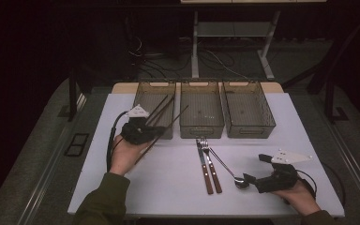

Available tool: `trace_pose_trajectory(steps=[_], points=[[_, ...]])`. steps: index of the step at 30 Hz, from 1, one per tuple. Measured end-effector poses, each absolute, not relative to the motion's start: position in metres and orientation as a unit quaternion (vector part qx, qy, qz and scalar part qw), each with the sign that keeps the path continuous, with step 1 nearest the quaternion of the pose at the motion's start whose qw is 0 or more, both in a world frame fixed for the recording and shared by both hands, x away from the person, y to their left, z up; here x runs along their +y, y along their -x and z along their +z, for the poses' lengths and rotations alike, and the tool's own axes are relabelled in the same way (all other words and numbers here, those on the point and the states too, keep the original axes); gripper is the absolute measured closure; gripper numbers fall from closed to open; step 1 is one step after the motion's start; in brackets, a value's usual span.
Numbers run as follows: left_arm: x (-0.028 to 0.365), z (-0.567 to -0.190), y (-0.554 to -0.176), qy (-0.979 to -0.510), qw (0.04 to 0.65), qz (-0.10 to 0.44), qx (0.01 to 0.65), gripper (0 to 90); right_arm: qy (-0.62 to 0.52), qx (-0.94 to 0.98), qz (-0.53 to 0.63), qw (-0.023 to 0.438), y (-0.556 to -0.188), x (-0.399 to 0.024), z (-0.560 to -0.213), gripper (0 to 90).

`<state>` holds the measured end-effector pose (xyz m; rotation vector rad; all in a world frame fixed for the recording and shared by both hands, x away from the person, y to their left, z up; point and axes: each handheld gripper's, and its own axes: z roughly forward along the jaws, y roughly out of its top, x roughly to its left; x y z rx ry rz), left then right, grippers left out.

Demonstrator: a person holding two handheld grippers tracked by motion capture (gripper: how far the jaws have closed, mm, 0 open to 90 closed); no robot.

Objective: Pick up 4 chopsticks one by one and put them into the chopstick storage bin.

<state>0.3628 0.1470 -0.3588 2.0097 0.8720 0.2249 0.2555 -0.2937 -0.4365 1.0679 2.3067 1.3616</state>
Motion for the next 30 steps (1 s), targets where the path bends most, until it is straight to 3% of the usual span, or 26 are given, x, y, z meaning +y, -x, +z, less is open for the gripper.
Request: trace_pose_trajectory(steps=[30], points=[[0.158, -0.33, -0.465, -0.784, 0.441, 0.127, 0.417, 85.6, -0.369, 0.792, 0.47, 0.125, -0.255, -0.294, -0.436, 0.8]])
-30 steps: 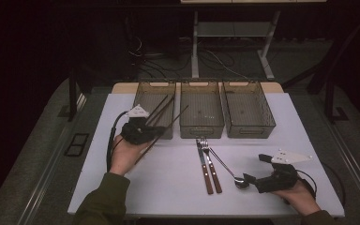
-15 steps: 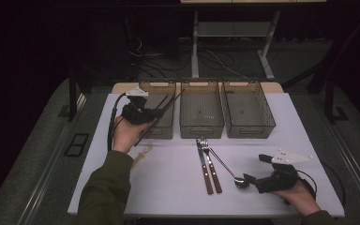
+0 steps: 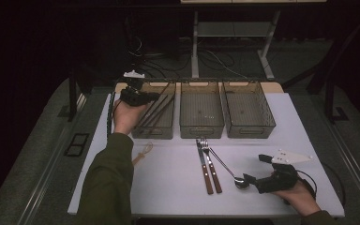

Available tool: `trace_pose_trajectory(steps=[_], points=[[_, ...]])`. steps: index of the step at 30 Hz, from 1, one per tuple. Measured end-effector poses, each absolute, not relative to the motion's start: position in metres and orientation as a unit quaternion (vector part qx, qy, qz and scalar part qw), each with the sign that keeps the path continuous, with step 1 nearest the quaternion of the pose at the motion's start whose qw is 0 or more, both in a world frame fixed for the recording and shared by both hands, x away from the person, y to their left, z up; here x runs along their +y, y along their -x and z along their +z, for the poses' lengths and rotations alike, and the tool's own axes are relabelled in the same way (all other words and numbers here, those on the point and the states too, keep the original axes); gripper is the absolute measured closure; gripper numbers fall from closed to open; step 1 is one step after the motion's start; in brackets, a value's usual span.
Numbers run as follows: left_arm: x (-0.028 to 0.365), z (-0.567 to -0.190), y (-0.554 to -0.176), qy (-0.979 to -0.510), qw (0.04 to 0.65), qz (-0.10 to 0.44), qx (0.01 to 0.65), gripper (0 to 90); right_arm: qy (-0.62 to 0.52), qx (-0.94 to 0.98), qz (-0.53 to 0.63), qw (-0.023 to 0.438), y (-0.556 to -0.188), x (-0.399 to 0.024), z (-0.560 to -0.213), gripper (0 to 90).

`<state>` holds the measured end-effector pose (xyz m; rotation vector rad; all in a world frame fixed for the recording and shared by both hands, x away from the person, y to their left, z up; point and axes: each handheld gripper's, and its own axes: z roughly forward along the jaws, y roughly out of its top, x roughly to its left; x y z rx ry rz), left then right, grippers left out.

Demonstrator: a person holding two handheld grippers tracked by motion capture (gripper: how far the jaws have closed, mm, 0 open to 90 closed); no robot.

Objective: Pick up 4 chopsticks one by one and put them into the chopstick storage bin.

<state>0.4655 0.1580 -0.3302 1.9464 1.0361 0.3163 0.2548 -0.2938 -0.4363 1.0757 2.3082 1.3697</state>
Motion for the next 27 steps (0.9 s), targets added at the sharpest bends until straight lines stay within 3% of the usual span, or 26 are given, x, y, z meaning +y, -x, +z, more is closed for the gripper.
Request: trace_pose_trajectory(steps=[12, 27], points=[[0.165, -0.348, -0.487, -0.771, 0.442, 0.183, 0.421, 85.6, -0.368, 0.791, 0.474, 0.122, -0.255, -0.295, -0.436, 0.8], [0.176, -0.38, -0.487, -0.77, 0.419, 0.178, 0.447, 85.4, -0.368, 0.791, 0.473, 0.122, -0.255, -0.295, -0.436, 0.8]])
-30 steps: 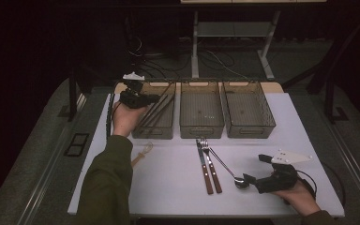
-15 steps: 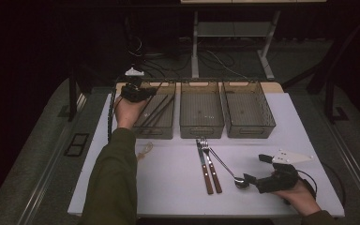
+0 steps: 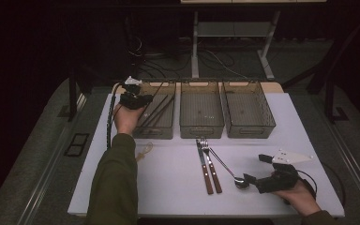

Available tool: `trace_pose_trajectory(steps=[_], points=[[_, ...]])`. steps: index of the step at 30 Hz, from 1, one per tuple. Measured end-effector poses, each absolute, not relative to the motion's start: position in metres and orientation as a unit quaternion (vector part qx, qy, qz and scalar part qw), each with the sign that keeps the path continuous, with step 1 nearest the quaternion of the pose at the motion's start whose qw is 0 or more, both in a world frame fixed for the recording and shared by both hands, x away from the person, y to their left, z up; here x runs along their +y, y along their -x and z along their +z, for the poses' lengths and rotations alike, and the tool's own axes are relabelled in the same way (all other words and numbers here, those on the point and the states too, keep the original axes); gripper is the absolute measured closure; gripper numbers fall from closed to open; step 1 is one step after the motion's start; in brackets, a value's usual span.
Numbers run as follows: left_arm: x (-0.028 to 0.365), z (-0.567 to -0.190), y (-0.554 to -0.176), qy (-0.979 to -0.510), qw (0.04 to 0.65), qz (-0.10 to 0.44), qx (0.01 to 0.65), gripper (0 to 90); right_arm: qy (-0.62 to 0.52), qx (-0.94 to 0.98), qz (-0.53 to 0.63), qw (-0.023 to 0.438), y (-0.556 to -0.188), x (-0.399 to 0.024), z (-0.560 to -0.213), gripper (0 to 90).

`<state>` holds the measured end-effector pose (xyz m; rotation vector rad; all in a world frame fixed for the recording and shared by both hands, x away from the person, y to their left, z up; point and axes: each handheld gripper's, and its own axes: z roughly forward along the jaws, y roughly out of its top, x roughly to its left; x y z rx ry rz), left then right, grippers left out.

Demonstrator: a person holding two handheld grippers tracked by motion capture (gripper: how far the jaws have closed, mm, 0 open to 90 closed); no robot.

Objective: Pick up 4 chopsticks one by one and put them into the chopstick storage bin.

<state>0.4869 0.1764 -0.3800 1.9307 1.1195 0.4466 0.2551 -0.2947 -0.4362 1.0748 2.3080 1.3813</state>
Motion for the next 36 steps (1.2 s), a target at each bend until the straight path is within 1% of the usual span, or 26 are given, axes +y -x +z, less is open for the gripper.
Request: trace_pose_trajectory(steps=[4, 9, 12, 19, 22, 25, 30, 33, 36], points=[[0.175, -0.384, -0.487, -0.777, 0.404, 0.181, 0.448, 85.1, -0.368, 0.792, 0.472, 0.122, -0.255, -0.294, -0.436, 0.8], [0.175, -0.384, -0.487, -0.775, 0.401, 0.186, 0.451, 82.9, -0.368, 0.791, 0.472, 0.121, -0.255, -0.294, -0.436, 0.8], [0.174, -0.385, -0.487, -0.776, 0.401, 0.187, 0.45, 75.6, -0.367, 0.791, 0.473, 0.122, -0.255, -0.294, -0.436, 0.8], [0.174, -0.383, -0.485, -0.777, 0.408, 0.186, 0.442, 66.0, -0.367, 0.792, 0.472, 0.122, -0.255, -0.294, -0.436, 0.8], [0.171, -0.381, -0.484, -0.78, 0.411, 0.187, 0.434, 58.8, -0.367, 0.792, 0.472, 0.123, -0.255, -0.294, -0.436, 0.8], [0.169, -0.378, -0.482, -0.78, 0.421, 0.18, 0.426, 54.0, -0.367, 0.792, 0.472, 0.123, -0.255, -0.293, -0.437, 0.8], [0.164, -0.37, -0.475, -0.784, 0.434, 0.175, 0.408, 48.3, -0.366, 0.793, 0.471, 0.123, -0.255, -0.294, -0.436, 0.8], [0.162, -0.365, -0.47, -0.794, 0.431, 0.171, 0.394, 44.5, -0.367, 0.792, 0.472, 0.123, -0.255, -0.294, -0.436, 0.8], [0.162, -0.361, -0.464, -0.799, 0.435, 0.162, 0.382, 42.9, -0.365, 0.793, 0.472, 0.124, -0.255, -0.293, -0.436, 0.8]])
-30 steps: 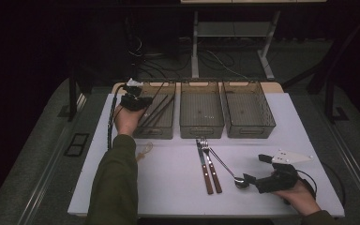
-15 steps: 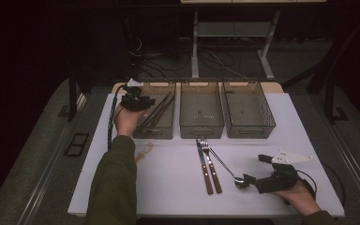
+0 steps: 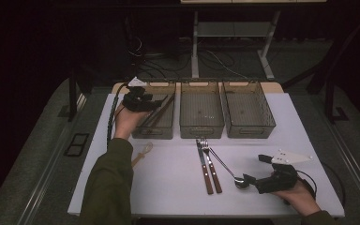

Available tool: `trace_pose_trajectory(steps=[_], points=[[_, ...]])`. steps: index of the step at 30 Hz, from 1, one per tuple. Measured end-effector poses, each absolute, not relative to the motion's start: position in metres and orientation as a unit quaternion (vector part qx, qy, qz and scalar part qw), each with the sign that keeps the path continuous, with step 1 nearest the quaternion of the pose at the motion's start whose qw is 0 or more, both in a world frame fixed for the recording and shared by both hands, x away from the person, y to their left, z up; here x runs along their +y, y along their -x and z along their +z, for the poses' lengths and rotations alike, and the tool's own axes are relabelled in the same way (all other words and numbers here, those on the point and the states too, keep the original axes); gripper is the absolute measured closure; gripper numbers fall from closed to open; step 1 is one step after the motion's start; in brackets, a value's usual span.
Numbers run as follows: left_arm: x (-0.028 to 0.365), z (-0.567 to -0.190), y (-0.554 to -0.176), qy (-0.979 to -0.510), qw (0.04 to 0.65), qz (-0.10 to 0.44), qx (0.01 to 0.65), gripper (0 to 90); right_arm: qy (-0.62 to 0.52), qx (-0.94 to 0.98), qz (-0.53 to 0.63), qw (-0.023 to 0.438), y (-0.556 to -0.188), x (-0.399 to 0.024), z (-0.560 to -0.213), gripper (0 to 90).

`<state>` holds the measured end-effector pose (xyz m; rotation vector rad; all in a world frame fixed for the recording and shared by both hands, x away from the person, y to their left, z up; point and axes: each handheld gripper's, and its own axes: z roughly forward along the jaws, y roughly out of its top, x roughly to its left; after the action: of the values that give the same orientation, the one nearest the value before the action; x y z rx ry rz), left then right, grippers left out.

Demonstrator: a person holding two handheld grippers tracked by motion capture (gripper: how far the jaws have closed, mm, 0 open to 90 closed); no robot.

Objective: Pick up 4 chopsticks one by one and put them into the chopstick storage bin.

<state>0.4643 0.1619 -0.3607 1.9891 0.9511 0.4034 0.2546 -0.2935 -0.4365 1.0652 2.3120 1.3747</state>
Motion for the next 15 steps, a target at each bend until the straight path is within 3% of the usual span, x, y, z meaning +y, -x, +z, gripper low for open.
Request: trace_pose_trajectory(steps=[15], points=[[0.164, -0.351, -0.422, -0.804, 0.453, 0.14, 0.358, 28.9, -0.366, 0.794, 0.47, 0.125, -0.255, -0.293, -0.437, 0.8]])
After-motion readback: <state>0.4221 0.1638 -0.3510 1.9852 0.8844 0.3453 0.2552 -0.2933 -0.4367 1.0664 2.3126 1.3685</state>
